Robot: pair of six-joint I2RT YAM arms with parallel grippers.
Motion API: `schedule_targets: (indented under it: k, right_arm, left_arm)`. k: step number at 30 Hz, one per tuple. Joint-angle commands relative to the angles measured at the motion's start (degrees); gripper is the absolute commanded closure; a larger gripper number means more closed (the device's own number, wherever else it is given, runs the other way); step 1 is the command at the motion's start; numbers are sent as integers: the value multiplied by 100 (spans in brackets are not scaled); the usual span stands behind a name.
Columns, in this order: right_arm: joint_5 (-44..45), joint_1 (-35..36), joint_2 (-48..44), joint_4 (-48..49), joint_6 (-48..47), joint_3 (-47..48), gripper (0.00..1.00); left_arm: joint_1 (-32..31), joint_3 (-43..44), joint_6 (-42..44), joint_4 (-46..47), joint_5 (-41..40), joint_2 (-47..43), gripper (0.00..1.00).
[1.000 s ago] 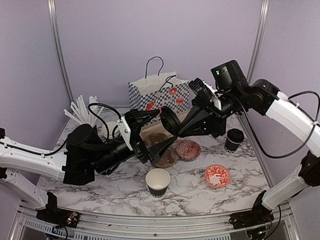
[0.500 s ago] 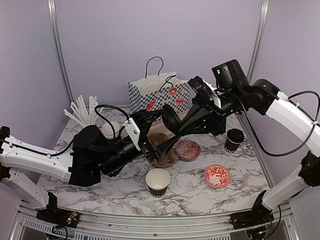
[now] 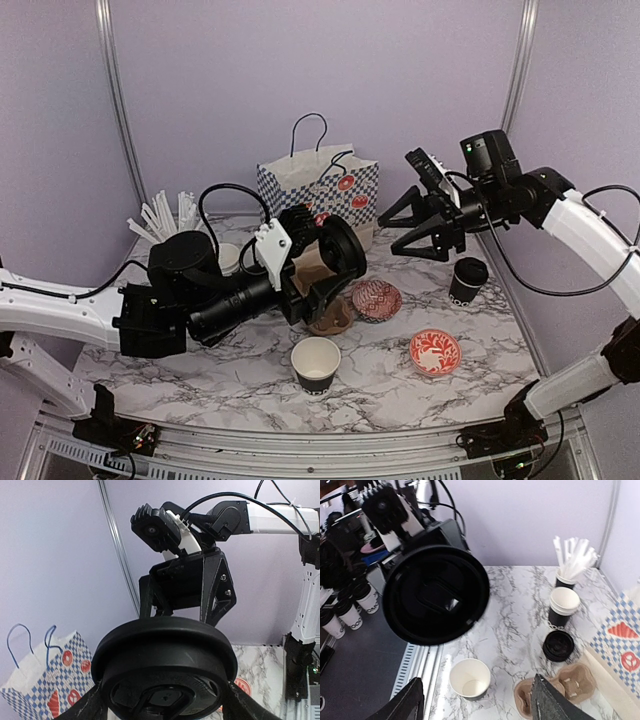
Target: Pack the takeout coffee
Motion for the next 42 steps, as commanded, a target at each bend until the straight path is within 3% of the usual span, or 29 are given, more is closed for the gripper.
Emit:
schedule_targets:
  k: [1, 5, 7, 10, 17, 26, 42]
  right_arm:
    - [433, -469, -315, 344, 208, -691, 28]
    - [876, -555, -384, 944, 708, -1515, 28]
    - [1193, -548, -434, 1290, 822, -1851, 28]
    - [1495, -546, -353, 1385, 910, -2033, 26]
    - [1177, -345, 233, 908, 678, -2096, 26]
    - [1276, 219, 529, 872, 556, -2183, 26]
    - [1261, 245, 783, 805, 491, -2186, 26]
  left_arm:
    - [168, 789, -1147, -2947, 177, -236, 23]
    - [368, 1555, -1947, -5164, 340, 66, 23]
    - [524, 1835, -2293, -5847, 635, 195, 23]
    - [796, 2101, -2637, -6490, 1350, 395, 23]
    - [1068, 2973, -3086, -7797, 2070, 1339, 23]
    - [1074, 3525, -3002, -8356, 1922, 2138, 25]
    - [1056, 3778, -2901, -8738, 2310, 2575, 28]
